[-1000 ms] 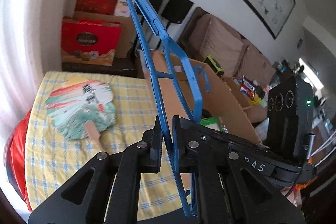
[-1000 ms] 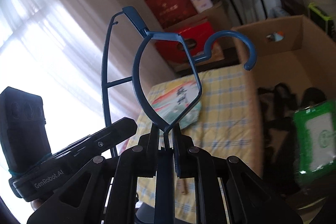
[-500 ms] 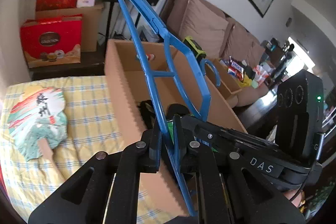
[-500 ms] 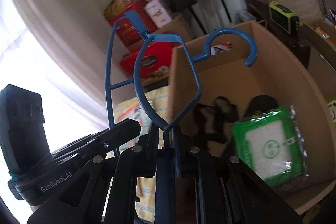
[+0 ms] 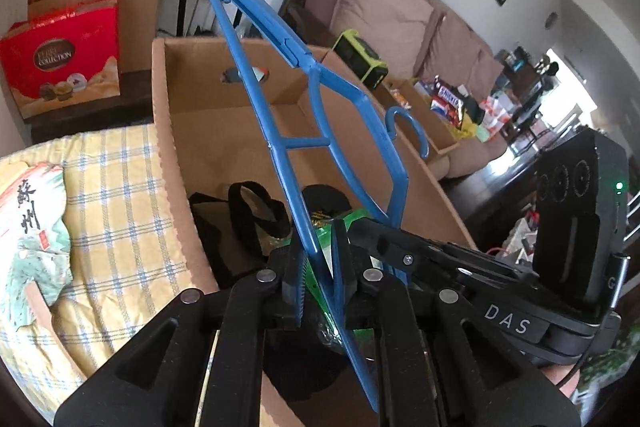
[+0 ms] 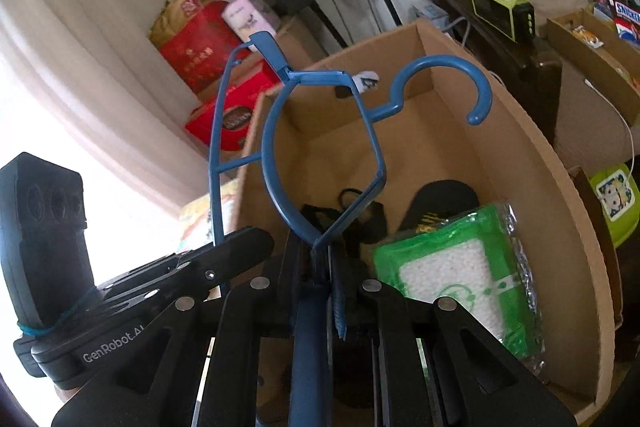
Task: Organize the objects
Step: 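Lower the hanger into the box and open the right gripper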
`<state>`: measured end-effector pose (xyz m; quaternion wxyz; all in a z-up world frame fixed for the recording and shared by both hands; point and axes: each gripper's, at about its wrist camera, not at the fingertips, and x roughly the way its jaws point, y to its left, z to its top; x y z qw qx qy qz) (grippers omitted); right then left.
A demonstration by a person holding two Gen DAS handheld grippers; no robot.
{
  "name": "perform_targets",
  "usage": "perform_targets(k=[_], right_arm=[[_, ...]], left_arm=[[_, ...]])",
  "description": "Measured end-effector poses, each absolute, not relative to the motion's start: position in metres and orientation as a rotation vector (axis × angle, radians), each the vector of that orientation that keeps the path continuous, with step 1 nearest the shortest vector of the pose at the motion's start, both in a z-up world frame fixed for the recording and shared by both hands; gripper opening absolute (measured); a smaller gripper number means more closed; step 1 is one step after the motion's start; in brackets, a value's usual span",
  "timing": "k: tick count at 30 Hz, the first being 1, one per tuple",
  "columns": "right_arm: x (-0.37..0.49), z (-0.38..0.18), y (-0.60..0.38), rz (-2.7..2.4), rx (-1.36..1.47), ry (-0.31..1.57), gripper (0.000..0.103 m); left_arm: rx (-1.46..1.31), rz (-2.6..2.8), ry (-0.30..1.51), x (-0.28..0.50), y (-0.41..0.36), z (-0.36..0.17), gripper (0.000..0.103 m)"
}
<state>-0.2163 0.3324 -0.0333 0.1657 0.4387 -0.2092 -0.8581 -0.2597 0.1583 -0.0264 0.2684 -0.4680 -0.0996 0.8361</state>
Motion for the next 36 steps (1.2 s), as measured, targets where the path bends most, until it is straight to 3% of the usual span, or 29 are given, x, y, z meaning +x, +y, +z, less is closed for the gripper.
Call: perform_targets(k=[12,15,17,18,23,25,27,33,36], right_arm=[[-0.235,-0.067,0.330,-2.391,1.456,-0.533,0.016],[-0.232,-0.061,0.333,-2.434,1.447,-0.493,0.018],[-0.230,-0.058,0.336,-2.434,1.454,-0.490,0.032],[-0.229,-0.058,0.337,-2.432,1.450,-0.489,0.033],[-0.218,-0.050,0.337,-2.455,1.418,-0.475,0.033],[-0.215,-0.046,0.335,-2.468,1.402,-0.465,0.035],[-0.211,-0.041,0.333,-2.484,1.383,-0.453,0.038],[-0.198,-0.028,0.321,-2.528,1.313,-0.381,0.055],[-0.194,-0.024,0.314,-2.523,1.299,-0.354,0.059]], left_arm=[[-1.342,2.322,-0.148,-0.272,0.170,-0.051,0.018],[-1.319,2.367,-0.123,-0.267,0.165,-0.044,0.032],[-1.306,2.369,-0.129,-0.262,0.161,-0.039,0.037],[-1.307,2.384,-0.125,-0.260,0.159,-0.036,0.042],[-1.273,2.418,-0.116,-0.249,0.146,-0.019,0.049],[-1.253,2.431,-0.117,-0.243,0.138,-0.014,0.062],[-1.239,2.453,-0.118,-0.238,0.128,-0.009,0.065],[-1.263,2.499,-0.107,-0.221,0.104,-0.010,0.087],[-1.280,2.503,-0.117,-0.215,0.095,-0.011,0.088]])
